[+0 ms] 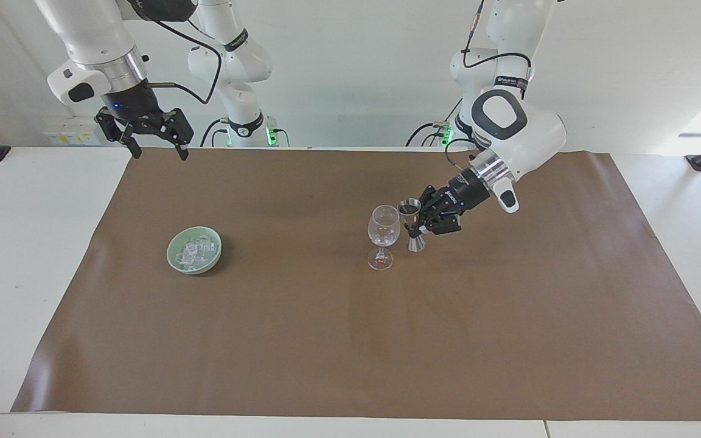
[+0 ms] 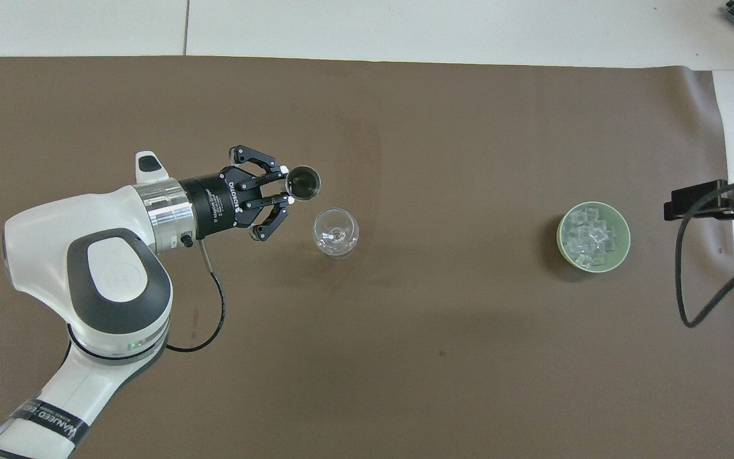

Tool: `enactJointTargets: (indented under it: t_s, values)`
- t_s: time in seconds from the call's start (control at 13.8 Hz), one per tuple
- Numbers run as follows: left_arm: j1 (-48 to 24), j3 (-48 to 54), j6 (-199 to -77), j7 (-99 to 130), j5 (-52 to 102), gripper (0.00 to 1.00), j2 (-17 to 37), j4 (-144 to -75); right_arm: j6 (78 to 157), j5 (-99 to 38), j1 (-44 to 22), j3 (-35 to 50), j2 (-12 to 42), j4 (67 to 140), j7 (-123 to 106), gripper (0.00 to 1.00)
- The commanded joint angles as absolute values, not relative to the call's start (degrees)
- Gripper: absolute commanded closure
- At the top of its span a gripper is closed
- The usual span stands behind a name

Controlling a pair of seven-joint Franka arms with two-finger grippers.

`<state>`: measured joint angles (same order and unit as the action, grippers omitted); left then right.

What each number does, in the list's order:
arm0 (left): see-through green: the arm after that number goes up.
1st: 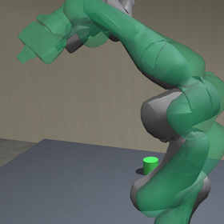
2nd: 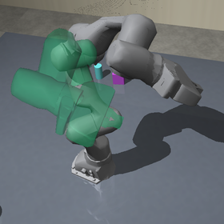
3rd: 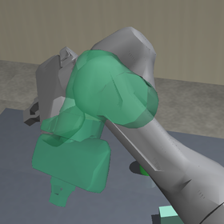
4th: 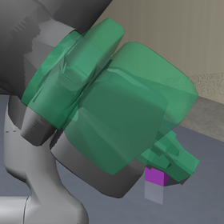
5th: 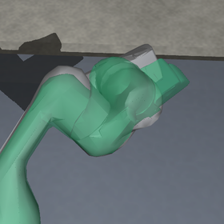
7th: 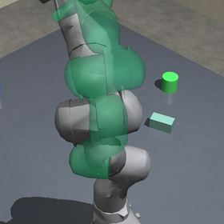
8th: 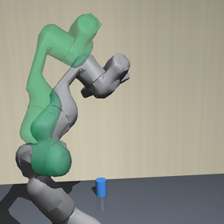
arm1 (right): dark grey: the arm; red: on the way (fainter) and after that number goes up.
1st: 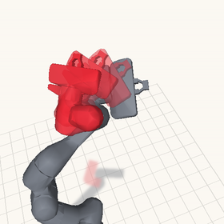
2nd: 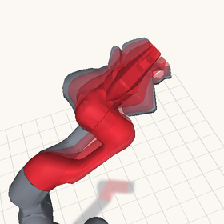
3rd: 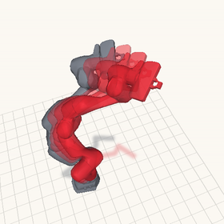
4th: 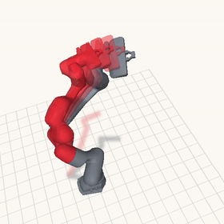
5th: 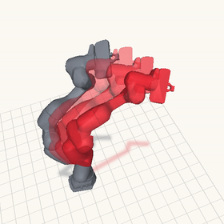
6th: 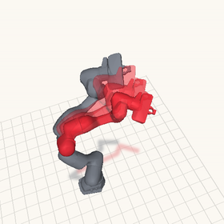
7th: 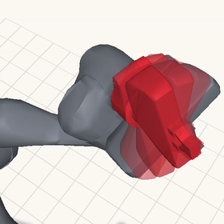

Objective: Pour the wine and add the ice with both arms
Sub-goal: 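Position the silver bottle above the clear glass with the left gripper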

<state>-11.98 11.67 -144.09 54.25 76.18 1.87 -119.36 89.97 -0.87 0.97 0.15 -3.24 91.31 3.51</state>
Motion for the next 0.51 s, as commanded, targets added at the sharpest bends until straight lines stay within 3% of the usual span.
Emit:
enactJointTargets:
  t_s: [0.0, 0.43]
  values:
    - [-13.97, 10.81, -146.33, 52.65, 76.46, 1.0, -0.17, -121.72, 90.0, -1.93, 1.05, -0.09, -4.39, 92.46, 2.11, 0.0]
    - [-15.9, 10.81, -151.43, 50.01, 76.38, 1.0, -0.88, -122.96, 90.0, -1.93, 1.05, -0.09, -4.39, 92.46, 2.11, 0.0]
